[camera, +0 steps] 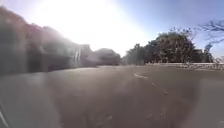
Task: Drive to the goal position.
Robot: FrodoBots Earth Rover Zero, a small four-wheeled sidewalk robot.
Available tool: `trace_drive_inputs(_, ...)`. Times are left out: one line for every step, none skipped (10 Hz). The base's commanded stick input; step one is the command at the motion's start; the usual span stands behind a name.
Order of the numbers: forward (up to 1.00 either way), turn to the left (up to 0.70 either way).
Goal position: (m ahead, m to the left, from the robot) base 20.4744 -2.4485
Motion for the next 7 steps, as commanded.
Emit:
trace_drive_inputs(1.0, 0.0)
trace_drive_inputs(1.0, 0.0)
trace_drive_inputs(1.0, 0.0)
trace_drive_inputs(1.0, 0.0)
trace_drive_inputs(1.0, 0.0)
trace_drive_inputs(1.0, 0.0)
trace_drive_inputs(1.0, 0.0)
